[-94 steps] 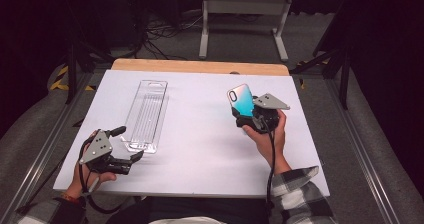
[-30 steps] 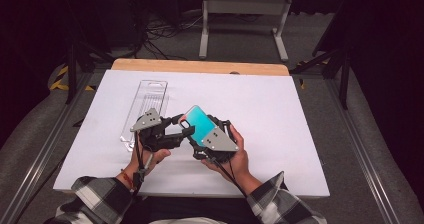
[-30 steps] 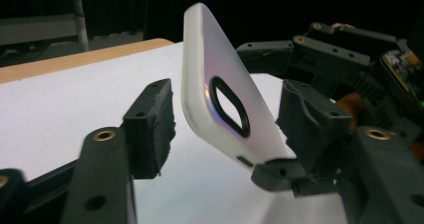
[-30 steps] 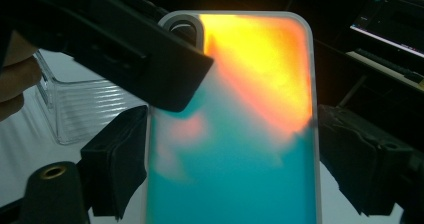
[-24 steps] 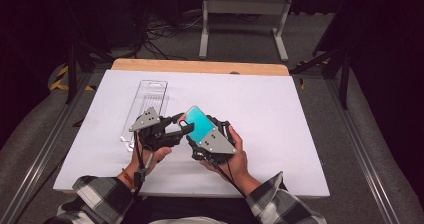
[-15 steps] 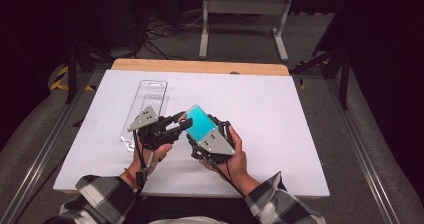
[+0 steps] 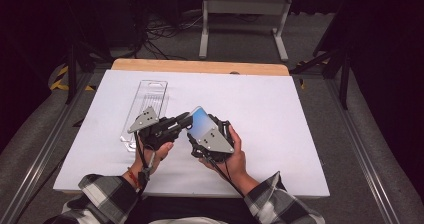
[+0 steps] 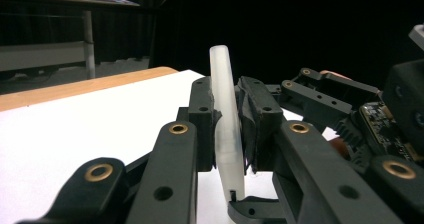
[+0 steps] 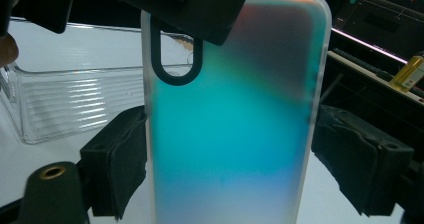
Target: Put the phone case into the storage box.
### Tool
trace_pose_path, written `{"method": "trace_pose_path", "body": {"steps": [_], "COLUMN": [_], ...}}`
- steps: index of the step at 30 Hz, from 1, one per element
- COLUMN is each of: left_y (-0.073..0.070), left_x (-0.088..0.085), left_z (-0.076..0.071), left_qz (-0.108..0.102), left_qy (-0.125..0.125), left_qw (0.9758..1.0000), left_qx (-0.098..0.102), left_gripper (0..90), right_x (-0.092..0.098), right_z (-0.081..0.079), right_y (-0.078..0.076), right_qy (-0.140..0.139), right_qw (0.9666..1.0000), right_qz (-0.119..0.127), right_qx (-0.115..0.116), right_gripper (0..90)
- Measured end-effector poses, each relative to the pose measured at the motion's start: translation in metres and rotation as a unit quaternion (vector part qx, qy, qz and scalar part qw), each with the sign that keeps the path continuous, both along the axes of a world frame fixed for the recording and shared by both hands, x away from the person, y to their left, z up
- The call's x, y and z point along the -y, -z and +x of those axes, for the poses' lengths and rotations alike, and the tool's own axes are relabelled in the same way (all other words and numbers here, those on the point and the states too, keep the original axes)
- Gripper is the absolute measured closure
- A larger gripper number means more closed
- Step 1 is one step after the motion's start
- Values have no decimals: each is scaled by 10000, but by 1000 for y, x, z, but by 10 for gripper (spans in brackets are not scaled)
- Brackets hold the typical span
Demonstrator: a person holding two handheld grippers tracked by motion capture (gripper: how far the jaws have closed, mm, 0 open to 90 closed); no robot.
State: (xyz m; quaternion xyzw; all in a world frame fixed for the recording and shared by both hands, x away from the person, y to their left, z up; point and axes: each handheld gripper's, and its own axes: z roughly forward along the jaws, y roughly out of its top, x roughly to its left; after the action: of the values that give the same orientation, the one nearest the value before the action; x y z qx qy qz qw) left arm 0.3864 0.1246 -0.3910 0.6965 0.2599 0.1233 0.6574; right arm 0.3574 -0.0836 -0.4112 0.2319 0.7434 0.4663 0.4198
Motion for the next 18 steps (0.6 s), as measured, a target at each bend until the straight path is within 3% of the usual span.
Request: {"method": "trace_pose_path", "body": {"steps": [3,4,7,13,18], "left_y": [-2,-4,-6,-15,-20], "left_x": [-2,-3,-5,-8,-14], "left_z": [0,0,0,-5,-7], "left_qz": [41,27,62,465,716], "left_qy": [35,79,102,179,162], "left_qw": [10000,10000,9999,9980,9961], "left_qx": [49,43,66,383,497], "left_gripper": [787,795,795,794,795], "right_x": [-1,-1,-3,2,18], "right_z": [0,-2,-3,-7,-14], "right_y": [0,0,1,-2,-7], "right_qy": [-11,-73,-113,-224,-433], "right_qw": [10000,10000,9999,9997,9991], "right_qz": [22,-5,-35,-49,-18], "right_qx": [-4,-12,11,-35,-31], "right_gripper": [173,254,217,188,179]}}
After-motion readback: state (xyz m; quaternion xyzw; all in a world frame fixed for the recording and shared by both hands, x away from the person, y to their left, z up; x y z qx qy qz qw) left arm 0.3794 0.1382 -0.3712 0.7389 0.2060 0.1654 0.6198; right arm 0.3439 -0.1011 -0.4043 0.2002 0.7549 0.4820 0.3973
